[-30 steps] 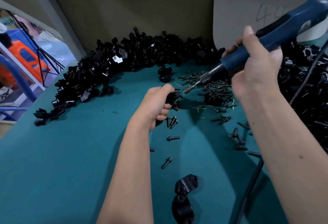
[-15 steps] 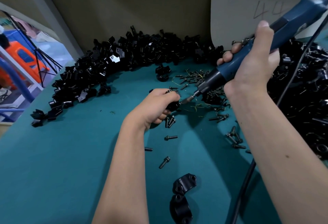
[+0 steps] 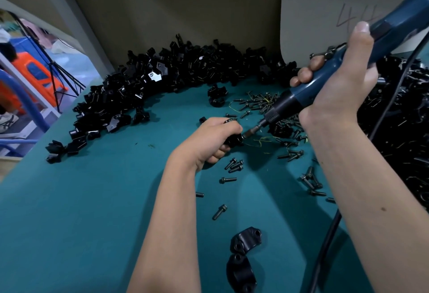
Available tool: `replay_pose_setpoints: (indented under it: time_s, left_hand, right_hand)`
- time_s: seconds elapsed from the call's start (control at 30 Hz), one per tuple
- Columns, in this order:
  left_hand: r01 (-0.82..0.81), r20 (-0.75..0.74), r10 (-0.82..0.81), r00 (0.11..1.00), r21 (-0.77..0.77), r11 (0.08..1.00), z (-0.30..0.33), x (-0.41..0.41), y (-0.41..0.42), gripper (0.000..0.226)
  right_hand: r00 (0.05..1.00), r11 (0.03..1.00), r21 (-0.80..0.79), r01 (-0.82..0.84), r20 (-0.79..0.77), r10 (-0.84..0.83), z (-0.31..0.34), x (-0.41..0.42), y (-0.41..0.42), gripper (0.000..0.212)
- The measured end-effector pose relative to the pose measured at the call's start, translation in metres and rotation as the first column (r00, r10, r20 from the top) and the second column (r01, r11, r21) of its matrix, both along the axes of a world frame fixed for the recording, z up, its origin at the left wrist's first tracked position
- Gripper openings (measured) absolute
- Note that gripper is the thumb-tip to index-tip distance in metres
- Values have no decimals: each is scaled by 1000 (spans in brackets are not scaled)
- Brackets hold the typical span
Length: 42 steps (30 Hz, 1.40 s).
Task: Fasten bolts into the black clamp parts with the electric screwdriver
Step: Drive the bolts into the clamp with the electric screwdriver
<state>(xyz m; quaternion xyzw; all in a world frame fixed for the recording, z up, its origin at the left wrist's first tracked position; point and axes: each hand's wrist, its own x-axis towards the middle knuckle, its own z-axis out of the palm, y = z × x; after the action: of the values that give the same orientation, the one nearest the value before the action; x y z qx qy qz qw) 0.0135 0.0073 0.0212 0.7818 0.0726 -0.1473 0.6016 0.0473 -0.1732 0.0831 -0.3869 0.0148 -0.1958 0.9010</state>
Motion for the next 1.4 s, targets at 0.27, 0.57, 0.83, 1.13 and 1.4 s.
replay_pose_setpoints:
  time_s: [0.27, 0.57, 0.83, 1.13, 1.4]
  left_hand:
    - [9, 0, -9, 1000, -5, 1000, 0, 1, 1, 18]
    - [3, 2, -3, 1000, -22, 1000, 0, -1, 0, 17]
    - [-17, -6, 17, 1000, -26, 1000, 0, -2, 1, 25]
    - [-6, -5, 5, 1000, -40, 999, 0, -1, 1, 24]
    - [-14, -12, 13, 1000, -41, 999, 0, -1, 0, 28]
  right_hand:
    - [999, 998, 44, -41, 7, 41, 1, 1, -1, 38]
    - [998, 999, 28, -33, 49, 32, 2, -2, 2, 26]
    - [997, 999, 28, -30, 72, 28, 2, -3, 2, 26]
    - [998, 999, 35, -26, 66, 24, 2, -3, 2, 27]
    - [998, 999, 41, -24, 65, 21, -2, -3, 4, 27]
